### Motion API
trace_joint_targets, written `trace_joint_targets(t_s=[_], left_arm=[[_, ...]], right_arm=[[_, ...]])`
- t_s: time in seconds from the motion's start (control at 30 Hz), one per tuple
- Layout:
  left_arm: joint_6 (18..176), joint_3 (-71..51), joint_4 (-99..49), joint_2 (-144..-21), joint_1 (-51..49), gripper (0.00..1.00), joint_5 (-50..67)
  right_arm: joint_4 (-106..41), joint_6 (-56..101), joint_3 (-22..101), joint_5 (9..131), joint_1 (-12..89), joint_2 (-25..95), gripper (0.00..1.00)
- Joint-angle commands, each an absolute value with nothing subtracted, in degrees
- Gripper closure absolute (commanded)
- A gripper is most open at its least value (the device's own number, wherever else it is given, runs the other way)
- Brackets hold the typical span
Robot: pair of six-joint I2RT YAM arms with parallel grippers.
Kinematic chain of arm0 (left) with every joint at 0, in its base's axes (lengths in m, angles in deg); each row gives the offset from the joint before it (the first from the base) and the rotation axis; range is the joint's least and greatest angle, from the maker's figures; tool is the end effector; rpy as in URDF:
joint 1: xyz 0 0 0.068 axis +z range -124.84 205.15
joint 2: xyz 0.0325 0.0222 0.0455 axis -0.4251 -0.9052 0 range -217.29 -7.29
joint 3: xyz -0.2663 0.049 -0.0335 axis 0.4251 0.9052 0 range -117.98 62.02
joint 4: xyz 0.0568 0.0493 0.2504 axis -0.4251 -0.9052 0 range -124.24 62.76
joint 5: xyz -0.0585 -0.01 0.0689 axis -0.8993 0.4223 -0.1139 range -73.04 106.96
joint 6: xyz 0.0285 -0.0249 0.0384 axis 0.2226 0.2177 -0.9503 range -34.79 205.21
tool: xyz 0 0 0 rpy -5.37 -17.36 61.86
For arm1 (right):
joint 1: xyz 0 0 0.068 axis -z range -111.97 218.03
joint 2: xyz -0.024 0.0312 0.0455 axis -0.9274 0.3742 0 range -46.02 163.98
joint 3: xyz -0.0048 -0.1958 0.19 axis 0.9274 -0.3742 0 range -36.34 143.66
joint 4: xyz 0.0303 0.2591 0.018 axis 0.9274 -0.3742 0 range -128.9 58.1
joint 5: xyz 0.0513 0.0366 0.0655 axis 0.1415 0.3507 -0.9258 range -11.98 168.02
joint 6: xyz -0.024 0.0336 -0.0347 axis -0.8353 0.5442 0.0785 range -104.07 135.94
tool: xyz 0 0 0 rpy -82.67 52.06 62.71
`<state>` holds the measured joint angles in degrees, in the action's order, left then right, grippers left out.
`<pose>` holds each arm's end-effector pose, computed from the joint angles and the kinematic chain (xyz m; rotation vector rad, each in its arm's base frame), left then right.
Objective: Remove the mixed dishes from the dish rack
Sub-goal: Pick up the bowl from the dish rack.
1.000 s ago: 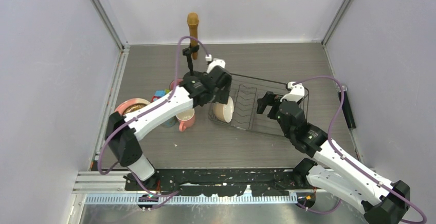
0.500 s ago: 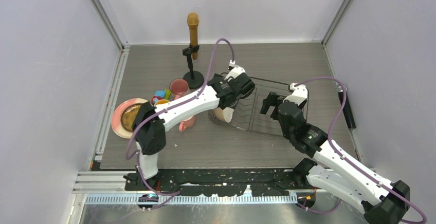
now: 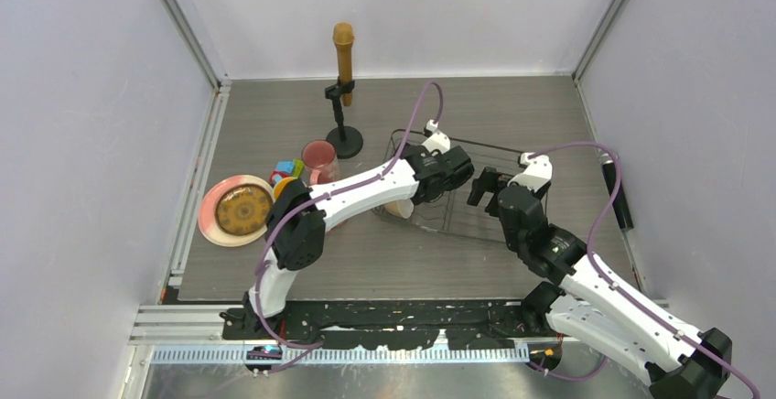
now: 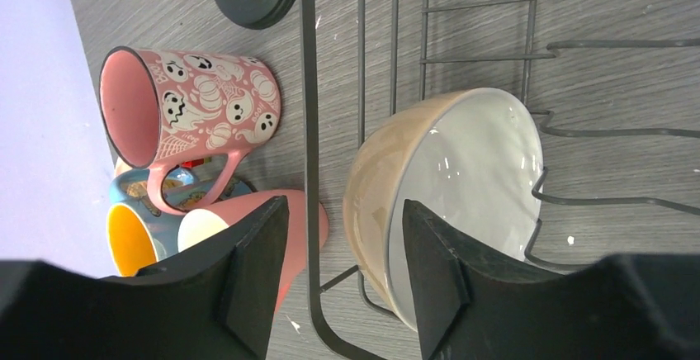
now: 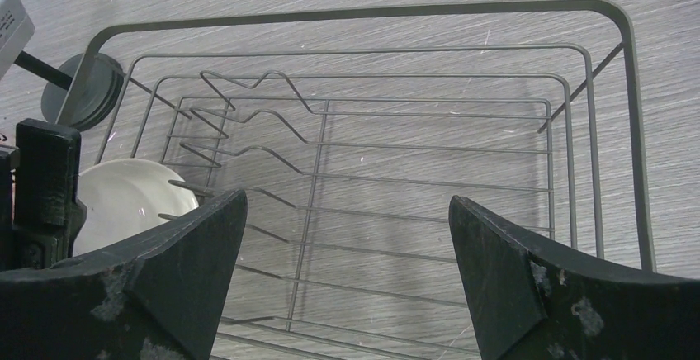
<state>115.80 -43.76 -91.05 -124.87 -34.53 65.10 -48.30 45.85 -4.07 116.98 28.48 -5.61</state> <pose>0.2341 -0.3481 0.2614 0.4578 2.2852 0.5252 0.1394 0.0862 0.2672 0.2645 1.8836 0.1401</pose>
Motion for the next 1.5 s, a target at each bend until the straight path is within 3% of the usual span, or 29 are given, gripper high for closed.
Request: trace_joint_targets(t_s=[0.0, 0.3, 0.8, 1.47], left_arm=[[118.42, -47.23, -93.83, -126.0, -34.95, 0.47, 68.8], [120.62, -49.6, -96.44, -128.73, -35.2, 0.58, 69.2], [123.9, -55.96, -103.31, -134.6, -36.71, 0.68, 74.65], [126.55, -58.87, -106.75, -134.76, -37.58, 0.9, 79.21]], right_arm=[[-47.76, 46.22, -4.33, 119.3, 28.52, -6.82, 0.01], [-47.85, 45.99, -4.77, 119.32, 28.49, -7.84, 0.01], [-48.18, 45.34, -5.24, 119.68, 28.48, -8.34, 0.01], [-48.75, 44.31, -6.19, 121.61, 28.61, -11.46, 0.01]])
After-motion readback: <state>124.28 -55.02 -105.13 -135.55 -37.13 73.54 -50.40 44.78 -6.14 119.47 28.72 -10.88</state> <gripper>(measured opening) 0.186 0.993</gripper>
